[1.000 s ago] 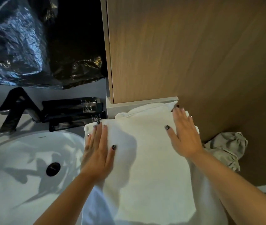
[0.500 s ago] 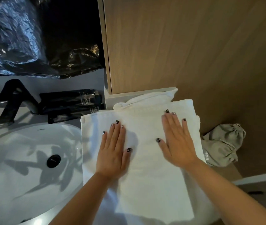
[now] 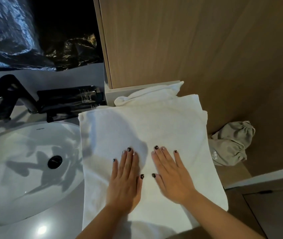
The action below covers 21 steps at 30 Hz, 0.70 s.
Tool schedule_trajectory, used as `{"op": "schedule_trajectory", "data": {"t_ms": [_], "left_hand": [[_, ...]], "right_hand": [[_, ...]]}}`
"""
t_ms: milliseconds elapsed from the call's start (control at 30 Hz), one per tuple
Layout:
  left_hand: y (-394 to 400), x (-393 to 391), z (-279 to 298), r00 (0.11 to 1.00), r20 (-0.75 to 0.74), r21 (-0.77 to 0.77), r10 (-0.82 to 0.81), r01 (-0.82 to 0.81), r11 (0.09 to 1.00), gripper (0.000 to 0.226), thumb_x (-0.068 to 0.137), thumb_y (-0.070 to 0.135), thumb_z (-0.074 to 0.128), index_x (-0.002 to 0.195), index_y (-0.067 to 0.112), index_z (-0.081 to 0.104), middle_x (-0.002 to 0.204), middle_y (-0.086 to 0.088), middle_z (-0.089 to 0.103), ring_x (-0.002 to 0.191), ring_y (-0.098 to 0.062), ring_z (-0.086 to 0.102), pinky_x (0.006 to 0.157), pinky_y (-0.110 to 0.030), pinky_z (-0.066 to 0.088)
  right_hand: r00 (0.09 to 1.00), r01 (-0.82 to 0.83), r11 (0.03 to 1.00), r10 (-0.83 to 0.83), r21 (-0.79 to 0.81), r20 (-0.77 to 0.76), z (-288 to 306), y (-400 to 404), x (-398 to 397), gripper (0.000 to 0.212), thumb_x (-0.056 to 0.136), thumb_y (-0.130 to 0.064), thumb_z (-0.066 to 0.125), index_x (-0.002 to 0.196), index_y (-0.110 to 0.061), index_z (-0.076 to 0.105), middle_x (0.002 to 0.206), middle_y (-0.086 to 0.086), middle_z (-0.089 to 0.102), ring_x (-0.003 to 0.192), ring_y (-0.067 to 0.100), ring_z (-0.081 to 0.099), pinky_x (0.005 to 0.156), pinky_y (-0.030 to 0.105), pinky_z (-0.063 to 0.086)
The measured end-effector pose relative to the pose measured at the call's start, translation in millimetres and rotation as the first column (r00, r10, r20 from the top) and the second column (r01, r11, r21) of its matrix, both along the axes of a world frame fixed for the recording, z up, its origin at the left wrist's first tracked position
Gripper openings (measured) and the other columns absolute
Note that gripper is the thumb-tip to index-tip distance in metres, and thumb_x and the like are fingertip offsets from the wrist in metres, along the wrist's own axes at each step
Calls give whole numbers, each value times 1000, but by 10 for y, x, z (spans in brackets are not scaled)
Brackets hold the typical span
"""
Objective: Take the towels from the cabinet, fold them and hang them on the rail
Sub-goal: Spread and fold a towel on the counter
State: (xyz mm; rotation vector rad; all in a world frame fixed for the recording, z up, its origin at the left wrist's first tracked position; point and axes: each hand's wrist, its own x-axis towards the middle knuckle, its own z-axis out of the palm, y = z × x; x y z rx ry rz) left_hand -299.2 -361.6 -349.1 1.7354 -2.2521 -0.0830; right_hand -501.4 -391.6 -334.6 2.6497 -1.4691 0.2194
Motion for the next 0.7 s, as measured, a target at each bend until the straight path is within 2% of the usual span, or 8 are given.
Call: {"op": "schedule_trajectory", "data": {"t_ms": [67,200,300,333,400,500,567,700], "left_hand": [[2,49,9,1000,-2,-4,-26,26,1000,68,97,32,33,156,3,15,164,-16,9,151,-32,11,116,-54,20],[82,171,40,999,-27,-17,-30,29,999,64,99,33,34,156,8,20,165,-13,9,152,-30,9,120,-50,12],[218,230,61,999,-43,0,15,-15,1000,64,99,34,32,156,6,21,165,-14,9,152,-31,8,121,-48,7],[275,226,60,999,-47,8,18,-18,1000,65,98,34,32,155,6,21,164,-14,10,152,-32,8,121,-49,7],[400,198,33,999,-35,30,15,-14,999,66,98,35,33,155,5,21,164,-14,11,152,-32,9,121,-49,8],[568,197,-33,999,12,84,33,-34,996,69,97,38,34,155,3,20,165,-13,8,152,-28,8,121,-44,7],[615,271,-54,996,77,114,53,-62,992,71,99,44,33,156,4,17,165,-10,5,153,-24,6,121,-41,6],[656,437,-29,978,125,157,166,-185,970,75,100,56,25,157,9,11,166,-9,4,153,-23,1,120,-46,7]], "right_hand": [[1000,13,999,-13,32,-20,3,-22,-116,66,103,-41,24,157,-9,5,165,10,5,152,26,10,117,54,18],[972,235,968,-237,91,3,26,-11,-356,71,102,-49,15,157,-7,-2,165,12,0,152,27,2,120,51,9],[946,318,944,-322,93,39,94,75,-366,70,101,-40,23,156,-4,-1,164,15,-3,152,29,0,120,50,8],[953,292,953,-297,81,56,137,126,-287,70,100,-34,30,156,-3,2,164,16,-2,152,31,1,119,51,11],[994,95,994,-99,60,52,184,266,-47,71,94,-25,44,155,-4,14,163,14,7,150,31,9,118,52,16],[974,-200,973,210,110,-87,35,485,291,69,94,-35,45,154,-7,23,161,11,21,150,29,13,120,50,16],[973,-189,971,206,149,-105,-65,528,340,68,99,-44,35,156,-9,19,163,10,17,152,25,8,118,48,12],[990,-116,969,131,217,-56,-57,520,194,69,102,-51,26,157,-11,13,165,5,8,152,20,4,118,47,12]]}}
